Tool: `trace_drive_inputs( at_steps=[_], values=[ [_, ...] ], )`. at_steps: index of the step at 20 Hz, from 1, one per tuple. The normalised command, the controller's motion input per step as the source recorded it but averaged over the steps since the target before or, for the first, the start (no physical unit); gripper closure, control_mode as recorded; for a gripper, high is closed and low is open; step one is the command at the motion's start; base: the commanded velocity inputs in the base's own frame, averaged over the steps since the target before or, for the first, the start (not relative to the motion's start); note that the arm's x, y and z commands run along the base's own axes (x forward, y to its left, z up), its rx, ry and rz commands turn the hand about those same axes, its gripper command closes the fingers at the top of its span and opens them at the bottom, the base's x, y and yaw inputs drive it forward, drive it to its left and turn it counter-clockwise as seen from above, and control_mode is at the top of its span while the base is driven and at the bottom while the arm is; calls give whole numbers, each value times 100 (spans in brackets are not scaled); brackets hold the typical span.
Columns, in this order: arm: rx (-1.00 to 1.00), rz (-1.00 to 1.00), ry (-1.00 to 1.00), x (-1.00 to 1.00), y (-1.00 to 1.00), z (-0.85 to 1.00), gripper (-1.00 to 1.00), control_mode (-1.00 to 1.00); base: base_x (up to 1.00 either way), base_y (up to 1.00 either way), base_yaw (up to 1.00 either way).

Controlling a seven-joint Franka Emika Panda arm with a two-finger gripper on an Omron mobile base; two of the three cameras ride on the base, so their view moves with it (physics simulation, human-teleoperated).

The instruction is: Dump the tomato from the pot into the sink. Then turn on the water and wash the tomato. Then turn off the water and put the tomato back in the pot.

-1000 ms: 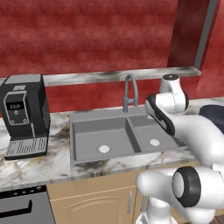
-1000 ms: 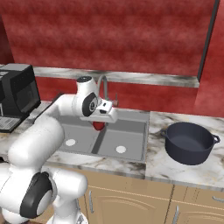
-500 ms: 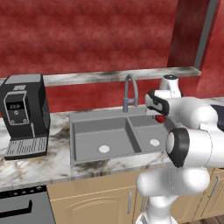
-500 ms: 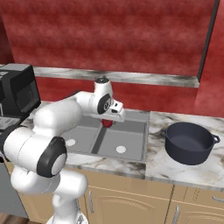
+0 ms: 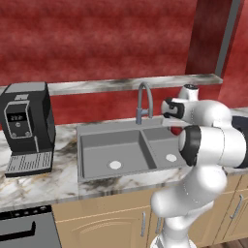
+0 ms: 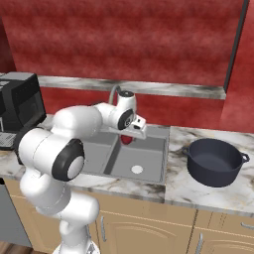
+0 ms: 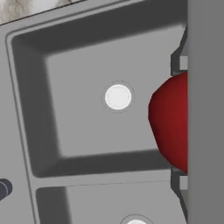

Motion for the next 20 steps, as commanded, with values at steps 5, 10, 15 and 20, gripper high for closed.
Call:
trace_drive_inputs(
  at_steps=[5,10,15,20],
  values=[
    [0,0,-15,11,0,-30,100,-100,0,0,0],
    [0,0,-12,7,-1,-40,100,-100,0,0,0],
    [-4,0,5,0,0,-24,100,-100,0,0,0],
    [-5,0,4,2,0,-34,100,-100,0,0,0]
  ],
)
